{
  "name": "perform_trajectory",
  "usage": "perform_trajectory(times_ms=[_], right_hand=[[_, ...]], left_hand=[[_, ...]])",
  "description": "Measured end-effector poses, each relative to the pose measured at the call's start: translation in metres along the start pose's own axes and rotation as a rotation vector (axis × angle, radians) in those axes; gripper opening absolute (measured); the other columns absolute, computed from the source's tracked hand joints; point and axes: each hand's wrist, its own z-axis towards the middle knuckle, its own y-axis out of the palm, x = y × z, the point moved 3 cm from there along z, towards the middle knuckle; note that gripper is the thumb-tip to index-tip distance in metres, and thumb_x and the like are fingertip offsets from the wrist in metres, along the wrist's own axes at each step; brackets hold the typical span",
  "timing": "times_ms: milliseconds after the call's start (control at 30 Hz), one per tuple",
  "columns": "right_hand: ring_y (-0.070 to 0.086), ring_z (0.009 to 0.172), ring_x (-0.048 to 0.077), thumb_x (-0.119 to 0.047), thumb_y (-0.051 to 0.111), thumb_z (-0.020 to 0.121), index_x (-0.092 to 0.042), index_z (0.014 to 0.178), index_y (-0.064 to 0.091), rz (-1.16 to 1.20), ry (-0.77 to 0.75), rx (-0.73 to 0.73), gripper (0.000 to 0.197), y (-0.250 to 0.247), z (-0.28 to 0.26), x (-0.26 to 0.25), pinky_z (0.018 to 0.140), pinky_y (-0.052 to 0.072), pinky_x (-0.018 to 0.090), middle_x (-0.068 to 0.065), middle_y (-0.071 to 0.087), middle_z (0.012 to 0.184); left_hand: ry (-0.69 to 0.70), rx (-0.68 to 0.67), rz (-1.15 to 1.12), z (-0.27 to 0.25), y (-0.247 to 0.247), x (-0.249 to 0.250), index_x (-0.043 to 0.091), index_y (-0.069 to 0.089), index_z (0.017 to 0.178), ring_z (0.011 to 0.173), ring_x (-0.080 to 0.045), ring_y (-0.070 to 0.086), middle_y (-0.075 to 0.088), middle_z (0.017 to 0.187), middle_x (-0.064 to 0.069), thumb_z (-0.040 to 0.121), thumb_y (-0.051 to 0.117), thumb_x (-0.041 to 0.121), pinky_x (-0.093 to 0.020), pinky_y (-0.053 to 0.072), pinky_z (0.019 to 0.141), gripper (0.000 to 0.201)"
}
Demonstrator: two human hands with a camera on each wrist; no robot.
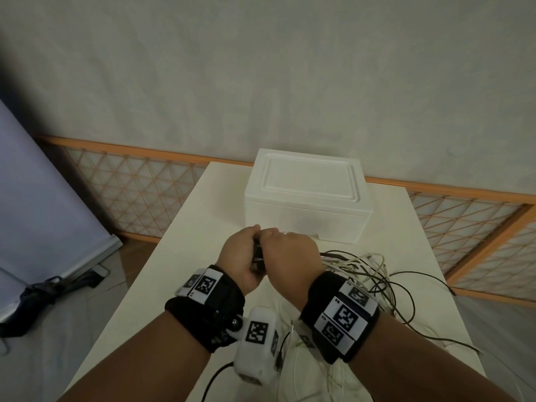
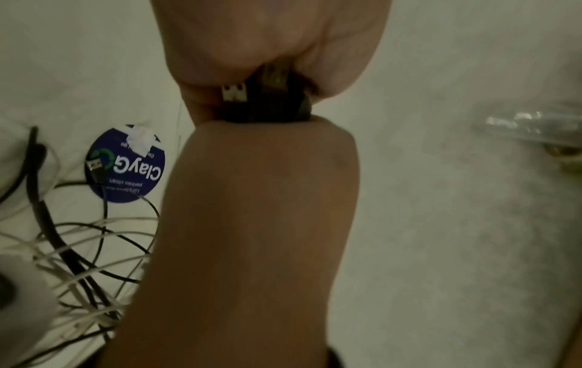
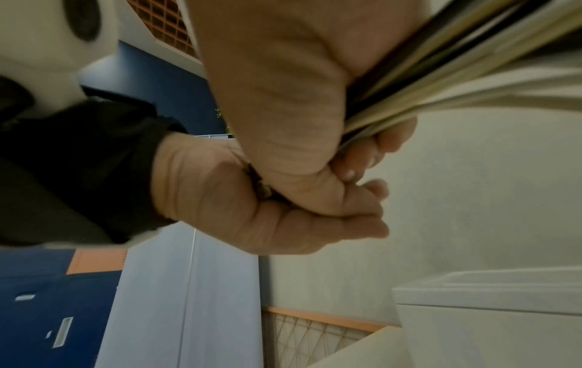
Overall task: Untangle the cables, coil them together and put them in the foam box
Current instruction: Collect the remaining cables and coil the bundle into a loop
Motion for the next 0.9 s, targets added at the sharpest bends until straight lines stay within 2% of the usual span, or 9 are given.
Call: perform_trajectory(times_ms=[133, 233, 300, 400, 500, 567, 633, 700, 900], right_hand=[[0.061, 0.08, 0.026, -0.007, 0.042, 0.086, -0.008, 0.123, 0.045, 0.133, 0.015, -0.027, 0.037, 0.002, 0.0, 0.004, 0.059, 0.038, 0.031, 0.006, 0.063, 0.097], [0.052, 0.068, 0.022, -0.009, 0.042, 0.088, -0.011, 0.117, 0.051, 0.154, 0.042, -0.072, 0.03, 0.002, -0.001, 0.011, 0.057, 0.036, 0.03, 0.0, 0.06, 0.082], [0.058, 0.073, 0.024, -0.012, 0.041, 0.091, -0.009, 0.111, 0.053, 0.138, 0.047, -0.099, 0.024, 0.002, -0.003, 0.017, 0.058, 0.037, 0.03, 0.002, 0.063, 0.088], [0.05, 0.061, 0.02, -0.01, 0.043, 0.09, -0.006, 0.112, 0.05, 0.103, 0.007, -0.133, 0.023, 0.008, 0.0, 0.018, 0.048, 0.031, 0.027, 0.0, 0.05, 0.073], [0.04, 0.056, 0.016, -0.004, 0.042, 0.091, -0.005, 0.101, 0.055, 0.048, -0.022, -0.192, 0.017, 0.014, 0.002, 0.012, 0.051, 0.032, 0.029, -0.003, 0.034, 0.065], [0.04, 0.055, 0.014, -0.002, 0.04, 0.091, -0.004, 0.101, 0.055, 0.074, 0.002, -0.183, 0.018, 0.017, 0.004, 0.013, 0.053, 0.037, 0.031, -0.002, 0.036, 0.065], [0.044, 0.055, 0.018, -0.001, 0.04, 0.09, -0.003, 0.113, 0.049, 0.077, 0.016, -0.169, 0.025, 0.016, 0.002, 0.016, 0.055, 0.044, 0.033, 0.0, 0.041, 0.067], [0.048, 0.058, 0.021, 0.0, 0.04, 0.088, 0.002, 0.133, 0.031, 0.08, -0.004, -0.152, 0.046, 0.018, 0.001, 0.019, 0.054, 0.043, 0.033, 0.0, 0.043, 0.066], [0.039, 0.05, 0.017, 0.001, 0.041, 0.088, 0.004, 0.141, 0.019, 0.077, -0.053, -0.152, 0.058, 0.027, -0.002, 0.022, 0.044, 0.03, 0.028, -0.001, 0.035, 0.06]], left_hand=[[0.083, 0.041, 0.14, -0.004, 0.001, 0.0, 0.004, 0.069, 0.092, 0.073, -0.022, 0.067, 0.072, 0.084, -0.01, 0.099, 0.047, 0.028, -0.029, 0.051, 0.058, 0.033], [0.373, 0.033, 0.64, -0.011, 0.001, 0.017, 0.01, 0.07, 0.085, 0.086, -0.022, 0.067, 0.071, 0.092, -0.008, 0.098, 0.05, 0.033, -0.036, 0.053, 0.073, 0.034], [0.597, -0.149, 1.045, -0.021, 0.003, 0.033, 0.018, 0.068, 0.105, 0.097, -0.006, 0.062, 0.066, 0.108, 0.007, 0.09, 0.063, 0.028, -0.021, 0.049, 0.084, 0.019], [0.528, -0.447, 1.555, -0.019, 0.005, 0.028, 0.022, 0.039, 0.136, 0.097, -0.008, 0.058, 0.058, 0.111, 0.011, 0.072, 0.077, 0.021, -0.027, 0.046, 0.096, 0.074], [0.707, -0.252, 1.786, -0.004, 0.005, 0.018, 0.021, 0.007, 0.151, 0.104, -0.013, 0.057, 0.055, 0.12, 0.013, 0.071, 0.075, 0.024, -0.047, 0.016, 0.117, 0.105], [0.811, -0.163, 1.741, 0.0, 0.005, 0.011, 0.023, -0.001, 0.153, 0.103, -0.013, 0.059, 0.057, 0.118, 0.013, 0.078, 0.068, 0.024, -0.048, 0.014, 0.119, 0.102], [0.818, -0.145, 1.581, 0.002, 0.002, 0.001, 0.021, 0.002, 0.153, 0.096, -0.016, 0.062, 0.062, 0.108, 0.009, 0.082, 0.065, 0.023, -0.04, 0.034, 0.109, 0.095], [0.744, -0.134, 1.447, 0.0, -0.002, -0.008, 0.019, 0.001, 0.152, 0.08, -0.017, 0.063, 0.063, 0.088, 0.004, 0.085, 0.063, 0.021, -0.032, 0.049, 0.079, 0.092], [0.656, -0.11, 1.46, 0.006, -0.006, -0.022, 0.018, -0.011, 0.152, 0.065, -0.011, 0.057, 0.056, 0.074, 0.009, 0.086, 0.061, 0.022, -0.026, 0.044, 0.06, 0.097]])
